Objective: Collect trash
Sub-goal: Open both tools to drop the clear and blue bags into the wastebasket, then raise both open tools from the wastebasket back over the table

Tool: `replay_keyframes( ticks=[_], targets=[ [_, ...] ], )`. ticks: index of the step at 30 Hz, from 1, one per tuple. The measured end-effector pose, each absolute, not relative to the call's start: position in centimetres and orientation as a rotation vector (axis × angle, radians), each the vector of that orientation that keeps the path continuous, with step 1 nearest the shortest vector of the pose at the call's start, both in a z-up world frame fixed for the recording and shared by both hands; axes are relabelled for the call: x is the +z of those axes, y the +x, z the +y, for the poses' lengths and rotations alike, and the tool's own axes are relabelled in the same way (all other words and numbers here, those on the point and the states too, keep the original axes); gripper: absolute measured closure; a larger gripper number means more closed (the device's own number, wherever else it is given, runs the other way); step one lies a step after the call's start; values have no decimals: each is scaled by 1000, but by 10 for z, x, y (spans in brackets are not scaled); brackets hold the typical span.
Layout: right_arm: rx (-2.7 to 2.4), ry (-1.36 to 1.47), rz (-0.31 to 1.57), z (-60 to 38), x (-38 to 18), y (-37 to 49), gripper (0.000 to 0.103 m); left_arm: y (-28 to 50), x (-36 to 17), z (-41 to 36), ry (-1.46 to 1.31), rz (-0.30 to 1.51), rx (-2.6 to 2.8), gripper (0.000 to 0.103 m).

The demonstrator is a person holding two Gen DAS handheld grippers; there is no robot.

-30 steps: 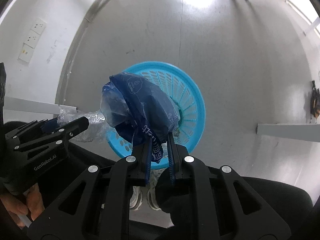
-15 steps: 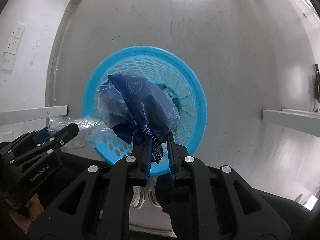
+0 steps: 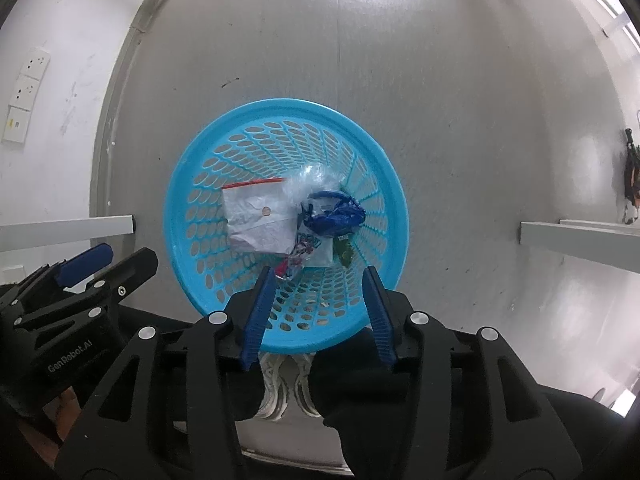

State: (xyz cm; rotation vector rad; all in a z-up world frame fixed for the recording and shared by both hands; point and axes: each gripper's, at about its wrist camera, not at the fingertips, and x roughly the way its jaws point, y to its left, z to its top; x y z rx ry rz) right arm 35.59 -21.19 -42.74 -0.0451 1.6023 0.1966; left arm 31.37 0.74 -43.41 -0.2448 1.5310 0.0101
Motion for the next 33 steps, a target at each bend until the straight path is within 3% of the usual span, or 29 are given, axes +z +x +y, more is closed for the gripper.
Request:
replay_keyframes(
  ticks=[18,22,33],
  targets=[
    [227,-158,1468,-201,-372,318,51,292,-397,13,-224,1422,1,37],
    [213,-173,1423,-204,-357,306,45,284,-383,14,-199,1369,0,34],
    [298,-151,1301,-203,-302,251,40,237,-331,12,-178,1242,-67,26]
  ],
)
